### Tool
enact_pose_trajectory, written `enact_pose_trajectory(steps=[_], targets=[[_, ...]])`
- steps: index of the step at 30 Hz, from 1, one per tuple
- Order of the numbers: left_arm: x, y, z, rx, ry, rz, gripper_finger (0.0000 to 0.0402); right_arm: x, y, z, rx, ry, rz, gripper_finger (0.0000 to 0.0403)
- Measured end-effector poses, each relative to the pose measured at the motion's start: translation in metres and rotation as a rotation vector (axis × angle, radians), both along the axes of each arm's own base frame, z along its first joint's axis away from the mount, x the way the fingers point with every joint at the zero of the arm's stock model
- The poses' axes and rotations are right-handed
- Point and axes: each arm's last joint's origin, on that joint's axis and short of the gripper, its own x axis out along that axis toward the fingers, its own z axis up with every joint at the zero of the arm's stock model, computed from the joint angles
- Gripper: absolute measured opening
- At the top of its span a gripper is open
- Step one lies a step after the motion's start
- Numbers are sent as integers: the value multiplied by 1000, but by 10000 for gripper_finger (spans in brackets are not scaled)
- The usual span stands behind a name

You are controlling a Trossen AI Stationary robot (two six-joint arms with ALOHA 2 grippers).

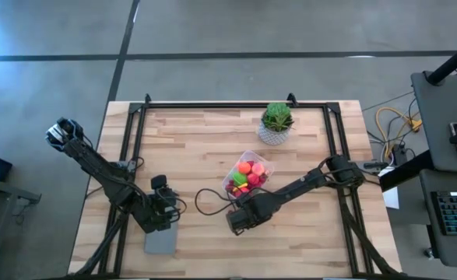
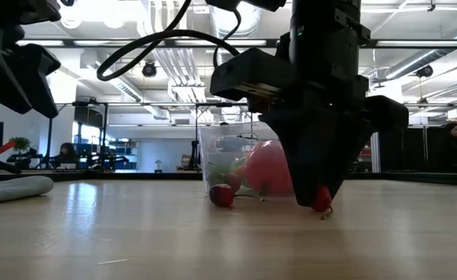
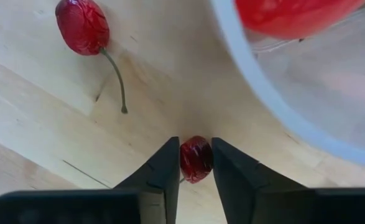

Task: Pick and placing Produce into tupperware
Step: Put the red cherry into the transparent bin

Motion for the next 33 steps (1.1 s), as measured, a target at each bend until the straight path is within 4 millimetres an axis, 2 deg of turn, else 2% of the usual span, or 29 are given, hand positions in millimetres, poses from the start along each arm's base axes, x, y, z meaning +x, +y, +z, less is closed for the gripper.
enact_pose_trajectory(steps=[5, 13, 18, 22, 26, 30, 33], targets=[[0, 0, -1, 3, 3, 0, 228, 0, 0, 0, 5, 3, -8, 91], [-1, 0, -1, 7, 5, -5, 228, 1, 0, 1, 11, -1, -17, 56], [-1, 0, -1, 9, 6, -7, 228, 0, 0, 11, 21, -26, -16, 49], [-2, 1, -3, 14, 12, -7, 228, -1, -1, 31, 21, -81, -16, 52], [-2, 1, -4, 16, 13, -7, 228, -6, -10, 66, -40, -201, -40, 52], [-2, 2, -5, 16, 13, -5, 228, -13, -33, 104, -139, -323, -110, 54], [-1, 1, -6, 7, 1, -4, 228, -17, -59, 118, -172, -319, -132, 59]])
